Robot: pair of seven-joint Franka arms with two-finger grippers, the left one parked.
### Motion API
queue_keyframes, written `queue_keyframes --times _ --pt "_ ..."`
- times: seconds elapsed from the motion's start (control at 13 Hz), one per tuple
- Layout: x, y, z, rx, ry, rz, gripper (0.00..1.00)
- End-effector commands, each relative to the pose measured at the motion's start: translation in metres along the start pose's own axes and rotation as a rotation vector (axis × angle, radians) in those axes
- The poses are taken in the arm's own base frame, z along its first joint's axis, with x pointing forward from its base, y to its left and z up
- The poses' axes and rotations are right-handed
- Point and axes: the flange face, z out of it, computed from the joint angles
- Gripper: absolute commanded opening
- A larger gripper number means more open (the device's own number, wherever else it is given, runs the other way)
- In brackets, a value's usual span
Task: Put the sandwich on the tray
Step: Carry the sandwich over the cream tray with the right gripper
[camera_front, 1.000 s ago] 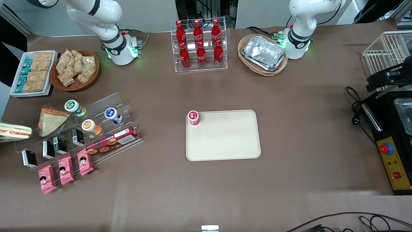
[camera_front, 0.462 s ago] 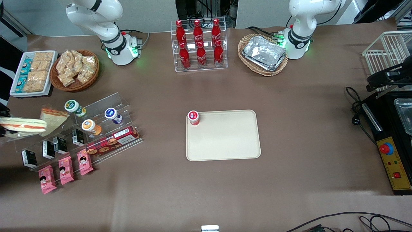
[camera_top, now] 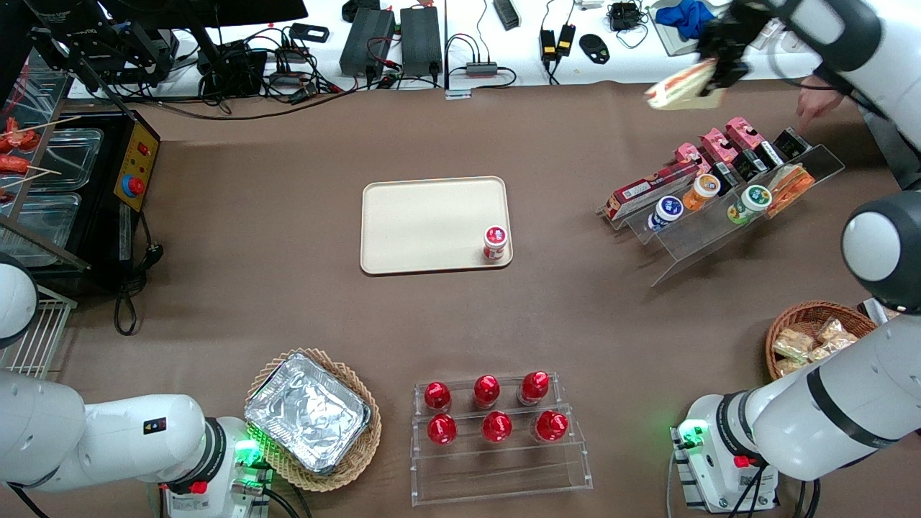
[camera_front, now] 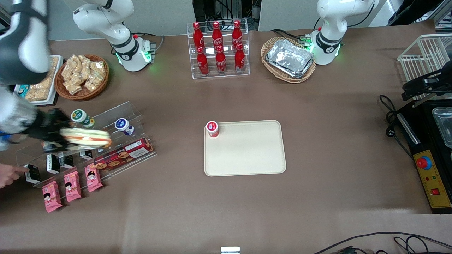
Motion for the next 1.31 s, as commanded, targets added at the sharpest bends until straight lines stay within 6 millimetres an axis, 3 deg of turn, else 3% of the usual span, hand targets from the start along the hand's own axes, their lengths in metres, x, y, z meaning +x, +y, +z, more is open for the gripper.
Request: queue_keyframes --times 0.0,0.15,0.46,0.77,1.0,1.23 --pt "-0.102 0.000 0.011 0.002 0.029 0.065 0.42" --pt "-0.171 -0.003 0.031 0.050 0.035 0.085 0.42" --pt "-0.257 -0.010 0.071 0.146 0.041 0.120 0.43" --pt "-0.339 -0.034 0.119 0.204 0.090 0.135 0.43" --pt "-0.383 -0.035 0.171 0.252 0.059 0.117 0.45" --pt "-0.407 -0.033 0.220 0.270 0.045 0.113 0.45"
